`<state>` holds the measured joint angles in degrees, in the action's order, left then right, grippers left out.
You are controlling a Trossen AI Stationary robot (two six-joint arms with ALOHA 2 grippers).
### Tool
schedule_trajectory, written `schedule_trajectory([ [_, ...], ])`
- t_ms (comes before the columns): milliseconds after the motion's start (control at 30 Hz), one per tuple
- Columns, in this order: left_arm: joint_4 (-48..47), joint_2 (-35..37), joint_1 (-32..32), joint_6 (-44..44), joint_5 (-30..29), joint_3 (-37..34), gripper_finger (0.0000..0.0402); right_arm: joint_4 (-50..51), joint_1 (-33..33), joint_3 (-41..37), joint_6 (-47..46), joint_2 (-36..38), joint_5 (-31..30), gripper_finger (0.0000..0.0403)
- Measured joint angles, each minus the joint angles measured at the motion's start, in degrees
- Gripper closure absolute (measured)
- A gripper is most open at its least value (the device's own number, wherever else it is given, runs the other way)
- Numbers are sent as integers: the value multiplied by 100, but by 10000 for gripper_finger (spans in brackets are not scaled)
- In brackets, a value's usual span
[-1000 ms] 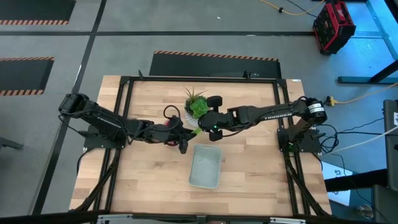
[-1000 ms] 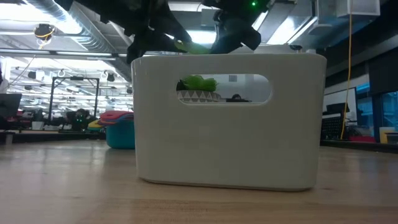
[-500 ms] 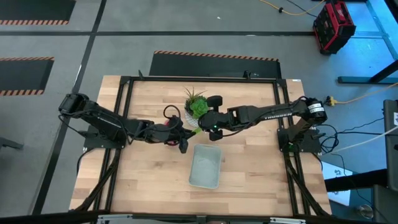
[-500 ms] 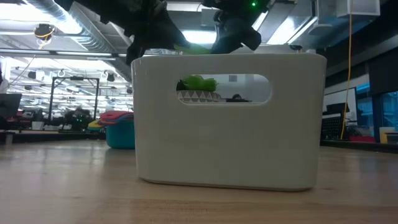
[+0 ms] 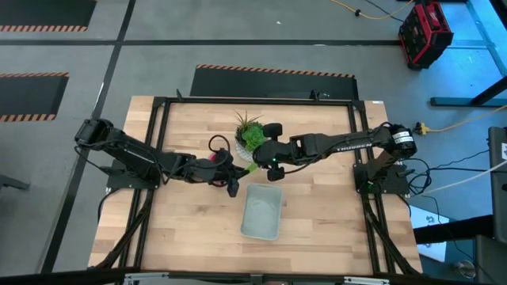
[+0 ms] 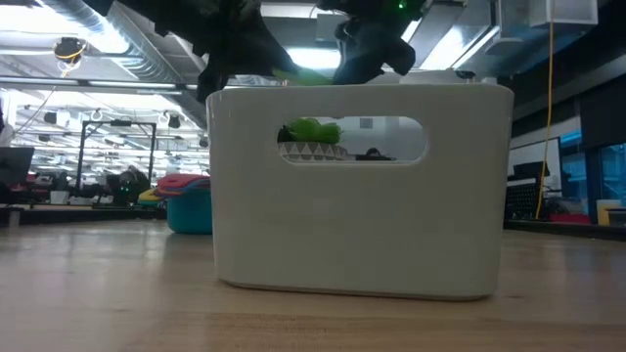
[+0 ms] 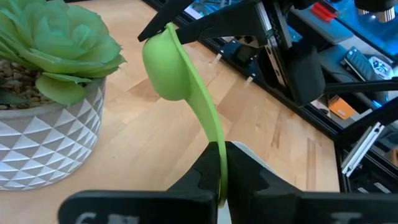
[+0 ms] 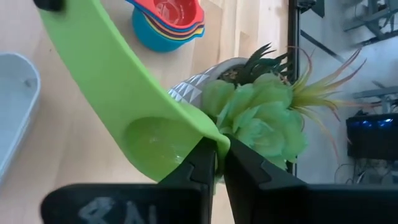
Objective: Nest measuring cups in basket
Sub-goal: Stack the green measuring cup on top of the pink measuring cup
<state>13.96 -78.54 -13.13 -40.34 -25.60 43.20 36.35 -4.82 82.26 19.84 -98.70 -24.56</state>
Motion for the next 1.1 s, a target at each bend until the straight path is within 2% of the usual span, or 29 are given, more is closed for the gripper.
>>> schedule_trajectory([
  [133, 0, 0, 2, 0, -23, 0, 399, 1, 0, 0, -307, 0, -33, 370],
  [867, -46, 2, 9, 2, -63, 0, 399, 12, -7, 2, -171, 0, -122, 369],
  [1100, -57, 2, 20, 0, -132, 0, 399, -12, 126, 8, -606, 0, -80, 369],
])
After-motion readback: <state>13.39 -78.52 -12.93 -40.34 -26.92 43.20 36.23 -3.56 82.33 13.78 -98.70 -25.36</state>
